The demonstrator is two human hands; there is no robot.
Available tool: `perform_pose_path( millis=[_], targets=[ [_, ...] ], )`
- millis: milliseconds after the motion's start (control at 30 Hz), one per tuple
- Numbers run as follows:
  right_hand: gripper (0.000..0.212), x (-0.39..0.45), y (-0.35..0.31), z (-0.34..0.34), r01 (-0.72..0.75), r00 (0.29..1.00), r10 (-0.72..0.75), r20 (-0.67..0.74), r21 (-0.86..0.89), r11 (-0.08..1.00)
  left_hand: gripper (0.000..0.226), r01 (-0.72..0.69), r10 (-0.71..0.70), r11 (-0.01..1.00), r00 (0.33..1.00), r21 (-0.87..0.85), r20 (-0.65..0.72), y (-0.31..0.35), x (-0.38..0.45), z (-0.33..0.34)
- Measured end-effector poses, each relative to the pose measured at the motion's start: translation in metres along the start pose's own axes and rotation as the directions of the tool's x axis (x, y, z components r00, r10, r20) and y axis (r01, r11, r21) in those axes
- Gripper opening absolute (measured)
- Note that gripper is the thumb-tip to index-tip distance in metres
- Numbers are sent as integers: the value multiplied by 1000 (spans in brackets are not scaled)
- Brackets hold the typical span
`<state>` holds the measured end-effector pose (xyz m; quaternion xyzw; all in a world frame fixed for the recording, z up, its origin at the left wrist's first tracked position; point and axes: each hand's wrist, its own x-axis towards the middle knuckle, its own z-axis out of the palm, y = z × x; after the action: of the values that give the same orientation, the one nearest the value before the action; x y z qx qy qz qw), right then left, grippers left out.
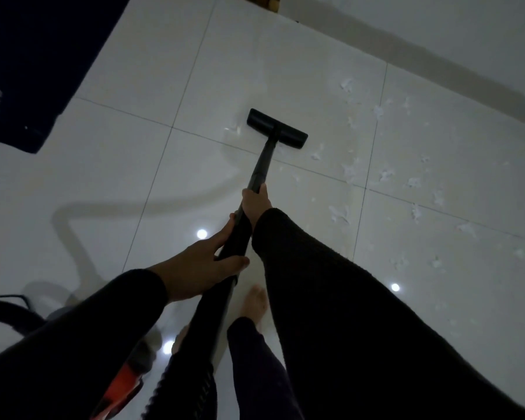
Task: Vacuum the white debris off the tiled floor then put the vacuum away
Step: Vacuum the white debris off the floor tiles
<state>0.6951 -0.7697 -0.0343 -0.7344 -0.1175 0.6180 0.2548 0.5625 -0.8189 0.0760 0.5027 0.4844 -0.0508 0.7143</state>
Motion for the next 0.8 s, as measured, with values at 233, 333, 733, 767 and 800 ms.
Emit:
perform_pose_path(
  millis=[233,333,733,767,800],
  targets=[
    [62,-35,21,19,-56,998,58,-21,98,994,78,-25,24,999,999,34,20,-26,-36,5],
    [57,-41,33,23,-20,1000,21,-10,79,997,78,-44,43,998,998,45,39,-36,-46,8],
    [55,-46,78,36,8,1000,-9,-22,-49,999,79,-29,28,999,999,33,32,-73,-59,25],
    [55,-48,82,38,7,1000,-9,-26,-58,998,79,-34,33,999,999,30,31,-76,-62,26],
    [55,-51,85,41,4,1000,-6,-30,-59,998,79,-38,37,999,999,34,32,-80,-66,27]
  ],
)
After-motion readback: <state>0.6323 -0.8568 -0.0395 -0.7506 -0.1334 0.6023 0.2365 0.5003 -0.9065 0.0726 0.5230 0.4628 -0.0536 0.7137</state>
